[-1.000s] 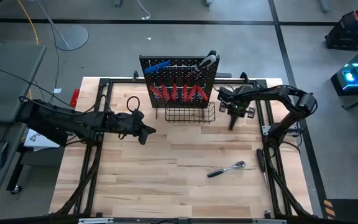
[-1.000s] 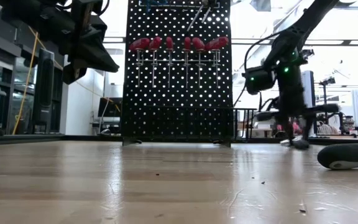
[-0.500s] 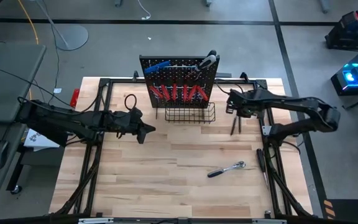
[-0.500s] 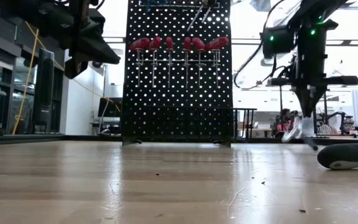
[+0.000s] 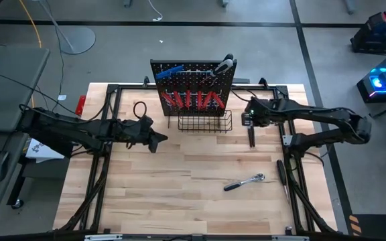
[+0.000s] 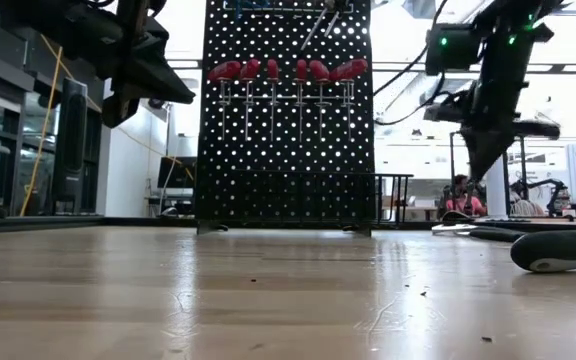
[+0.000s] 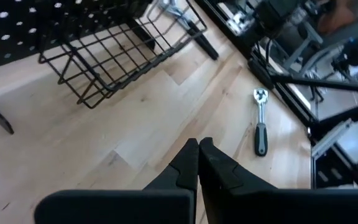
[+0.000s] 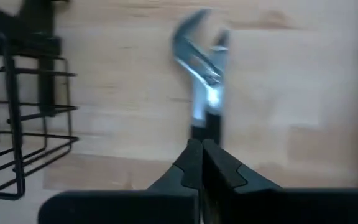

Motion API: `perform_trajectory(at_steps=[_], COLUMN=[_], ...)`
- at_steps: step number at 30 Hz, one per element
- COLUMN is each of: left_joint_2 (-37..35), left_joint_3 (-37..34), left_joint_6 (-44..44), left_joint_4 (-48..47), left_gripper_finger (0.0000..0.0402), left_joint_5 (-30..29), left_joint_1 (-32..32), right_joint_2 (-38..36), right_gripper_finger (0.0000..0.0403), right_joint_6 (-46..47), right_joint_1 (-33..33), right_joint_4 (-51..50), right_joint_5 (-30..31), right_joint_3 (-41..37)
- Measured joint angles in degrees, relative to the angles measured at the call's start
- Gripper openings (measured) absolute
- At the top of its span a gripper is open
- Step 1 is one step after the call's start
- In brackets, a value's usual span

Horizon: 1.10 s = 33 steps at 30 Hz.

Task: Hang tools onto peg board
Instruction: Put the slip joint pliers into the black wire basket on the peg board

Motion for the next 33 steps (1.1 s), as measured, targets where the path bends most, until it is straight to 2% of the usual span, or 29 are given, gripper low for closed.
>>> perform_trajectory(at_steps=[3, 5, 7, 12, 16, 20, 29, 31, 33], left_joint_2=[0.20, 0.20, 0.20, 0.20, 0.20, 0.20, 0.20, 0.20, 0.20], left_joint_3=[-0.02, -0.02, -0.02, -0.02, -0.02, -0.02, -0.02, -0.02, -0.02], left_joint_6=[-2.51, -3.82, -4.81, -5.02, -5.32, -6.65, -6.80, -6.77, -6.77], left_joint_4=[-0.17, 0.00, -0.04, -0.06, -0.07, -0.08, -0.13, -0.15, -0.46], left_gripper_finger=[0.0000, 0.0000, 0.0000, 0.0000, 0.0000, 0.0000, 0.0000, 0.0000, 0.0000], left_joint_5=[-0.60, -0.64, -0.62, -0.65, -1.37, -1.77, -1.80, -1.80, -1.80], left_joint_1=[0.02, 0.00, 0.00, 0.02, 0.02, 0.04, 0.04, 0.04, 0.04], right_joint_2=[0.13, 0.13, 0.13, 0.13, 0.48, 4.76, 20.07, 22.08, 22.81], right_gripper_finger=[0.0018, 0.0048, 0.0087, 0.0194, 0.0245, 0.0254, 0.0254, 0.0246, 0.0217], right_joint_6=[-7.59, -10.49, -12.83, -20.43, -25.39, -25.84, -23.15, -21.25, -20.10], right_joint_1=[-3.32, -6.03, -8.20, -11.55, -13.38, -14.77, -15.52, -14.98, -13.57], right_joint_4=[8.53, 14.32, 16.06, 15.68, 18.91, 21.70, 30.19, 31.28, 31.13], right_joint_5=[-4.49, -9.34, -11.61, -6.79, -6.11, -7.49, -8.80, -7.31, -4.19], right_joint_3=[-3.56, -6.38, -8.67, -10.38, -10.02, -10.26, -9.68, -9.28, -9.21])
